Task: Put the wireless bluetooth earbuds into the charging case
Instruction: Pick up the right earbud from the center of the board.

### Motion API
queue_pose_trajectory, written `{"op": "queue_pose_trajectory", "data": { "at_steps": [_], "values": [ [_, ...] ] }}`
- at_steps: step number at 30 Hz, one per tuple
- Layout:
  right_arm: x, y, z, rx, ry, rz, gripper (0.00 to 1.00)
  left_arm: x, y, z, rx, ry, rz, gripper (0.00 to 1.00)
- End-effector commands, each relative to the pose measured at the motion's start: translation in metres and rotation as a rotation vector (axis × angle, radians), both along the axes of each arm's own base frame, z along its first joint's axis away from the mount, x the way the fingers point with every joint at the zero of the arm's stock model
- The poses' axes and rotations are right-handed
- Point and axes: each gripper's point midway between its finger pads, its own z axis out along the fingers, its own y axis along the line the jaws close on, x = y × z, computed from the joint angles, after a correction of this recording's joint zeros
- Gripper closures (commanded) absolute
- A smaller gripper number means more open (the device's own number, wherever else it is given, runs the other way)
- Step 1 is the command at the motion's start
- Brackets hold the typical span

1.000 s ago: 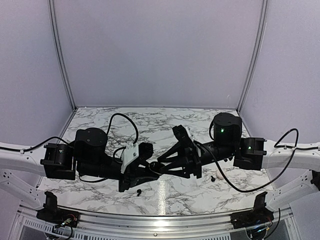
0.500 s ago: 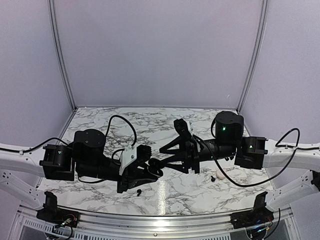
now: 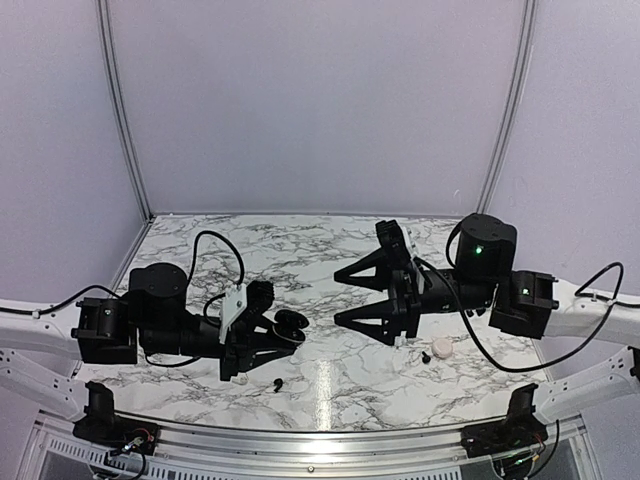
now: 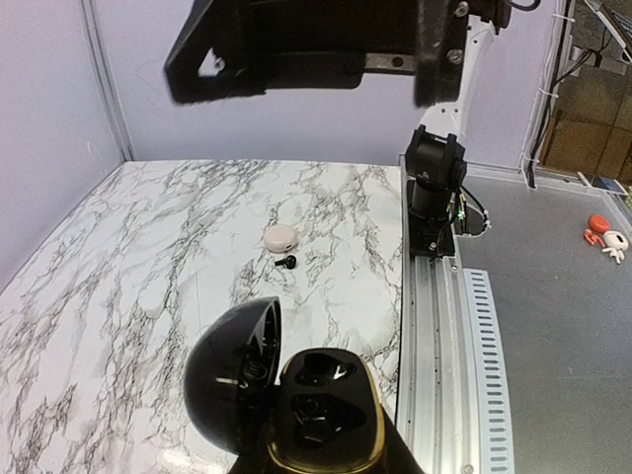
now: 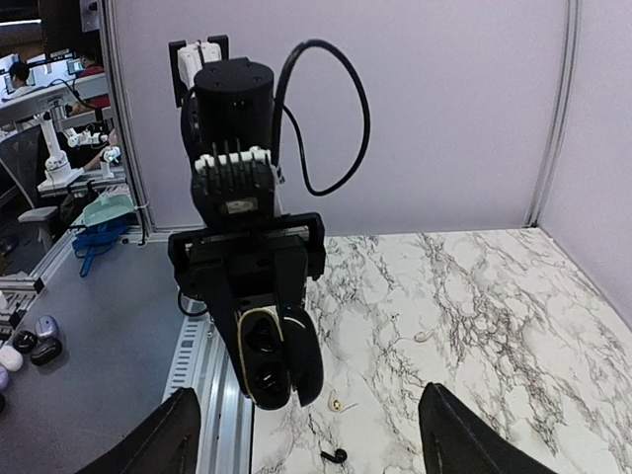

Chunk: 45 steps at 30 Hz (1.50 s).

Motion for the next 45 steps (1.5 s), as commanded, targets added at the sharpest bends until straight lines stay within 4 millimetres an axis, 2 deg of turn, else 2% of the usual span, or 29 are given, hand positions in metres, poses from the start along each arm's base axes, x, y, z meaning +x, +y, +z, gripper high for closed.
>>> {"op": "queue_pose_trajectory", "data": {
  "at_steps": [1,4,10,13,18,22,25,30,39,45],
  "values": [
    [0.004,-0.007,0.009,0.013,-0.001,-0.033,0.23,0.013,0.015,0.012,-0.095,0.039,0.059,0.99],
    [0.007,-0.006,-0.009,-0.025,0.031,-0.049,0.23,0.022,0.028,0.011,-0.135,0.066,0.105,0.99],
    [0.014,0.012,-0.075,-0.195,0.082,-0.031,0.28,0.036,0.056,0.013,-0.226,0.124,0.202,0.99],
    [0.024,0.023,-0.103,-0.283,0.095,-0.058,0.30,0.042,0.069,0.015,-0.263,0.137,0.249,0.99],
    [0.031,0.046,-0.133,-0.353,0.172,-0.093,0.37,0.051,0.088,0.014,-0.309,0.161,0.327,0.99],
    [0.026,0.071,-0.162,-0.438,0.219,-0.117,0.43,0.054,0.095,0.010,-0.316,0.171,0.354,0.99],
    [0.022,0.080,-0.185,-0.504,0.275,-0.121,0.47,0.054,0.096,0.006,-0.315,0.181,0.358,0.99],
    [0.030,0.092,-0.207,-0.556,0.309,-0.156,0.53,0.055,0.100,0.008,-0.327,0.177,0.371,0.99],
    [0.033,0.103,-0.247,-0.616,0.376,-0.181,0.58,0.058,0.103,0.005,-0.326,0.168,0.395,0.99],
    [0.037,0.106,-0.262,-0.638,0.384,-0.197,0.61,0.058,0.101,0.003,-0.317,0.171,0.392,0.99]
  ]
}}
